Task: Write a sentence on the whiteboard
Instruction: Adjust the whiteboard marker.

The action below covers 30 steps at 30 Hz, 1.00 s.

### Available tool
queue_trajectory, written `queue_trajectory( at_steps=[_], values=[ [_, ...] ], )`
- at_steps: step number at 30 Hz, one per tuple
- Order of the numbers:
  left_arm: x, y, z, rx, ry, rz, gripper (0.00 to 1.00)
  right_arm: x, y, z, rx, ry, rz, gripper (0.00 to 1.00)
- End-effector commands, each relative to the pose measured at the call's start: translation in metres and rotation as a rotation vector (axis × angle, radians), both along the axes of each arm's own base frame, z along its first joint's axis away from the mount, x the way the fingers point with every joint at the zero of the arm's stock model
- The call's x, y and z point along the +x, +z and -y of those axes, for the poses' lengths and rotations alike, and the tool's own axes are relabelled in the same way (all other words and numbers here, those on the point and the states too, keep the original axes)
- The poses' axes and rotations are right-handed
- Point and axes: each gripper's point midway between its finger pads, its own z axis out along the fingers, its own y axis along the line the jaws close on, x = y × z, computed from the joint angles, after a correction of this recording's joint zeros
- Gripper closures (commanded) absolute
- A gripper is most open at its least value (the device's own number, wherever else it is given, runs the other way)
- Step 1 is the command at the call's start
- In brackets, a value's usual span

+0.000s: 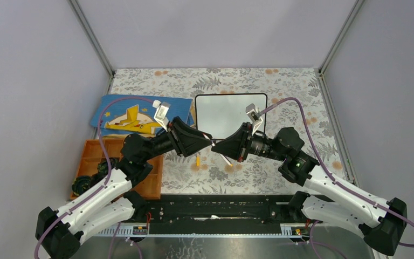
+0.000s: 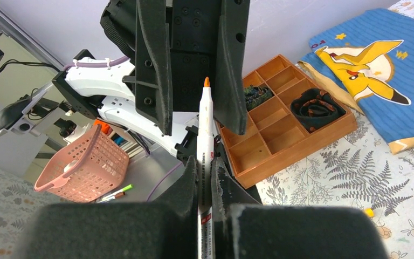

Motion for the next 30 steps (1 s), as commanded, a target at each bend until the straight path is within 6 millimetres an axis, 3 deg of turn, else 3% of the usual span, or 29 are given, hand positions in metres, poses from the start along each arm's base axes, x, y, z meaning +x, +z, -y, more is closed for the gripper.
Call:
queue_trajectory(
  at_steps=[1, 11, 16, 19, 21, 23, 25, 27, 30],
  values=[
    [-0.005, 0.019, -0.003, -0.057, -0.01, 0.056, 0.52, -0.004, 0.03, 0.001, 0.059, 0.019, 0.057, 1.0],
    [-0.007, 0.016, -0.002, -0.051, -0.021, 0.048, 0.74, -0.004, 0.03, 0.001, 0.049, 0.017, 0.056, 1.0],
    [-0.006, 0.017, -0.003, -0.054, -0.015, 0.041, 1.0, -0.004, 0.033, 0.001, 0.053, 0.016, 0.053, 1.0],
    [-0.004, 0.021, -0.005, -0.069, 0.003, 0.036, 1.0, -0.002, 0.04, 0.001, 0.061, 0.004, 0.047, 1.0],
    [-0.002, 0.027, -0.008, -0.087, 0.026, 0.037, 1.0, 0.001, 0.045, 0.003, 0.069, -0.015, 0.047, 0.82],
    [0.002, 0.035, -0.011, -0.112, 0.059, 0.036, 1.0, 0.001, 0.052, 0.004, 0.079, -0.024, 0.051, 0.53],
    [0.005, 0.043, -0.015, -0.138, 0.087, 0.036, 1.0, 0.003, 0.058, 0.006, 0.09, -0.039, 0.049, 0.31],
    [0.008, 0.052, -0.02, -0.171, 0.122, 0.03, 1.0, 0.007, 0.063, 0.008, 0.1, -0.071, 0.037, 0.22],
    [0.017, 0.066, -0.033, -0.238, 0.204, 0.013, 1.0, 0.014, 0.075, 0.012, 0.131, -0.123, 0.029, 0.18]
  ],
)
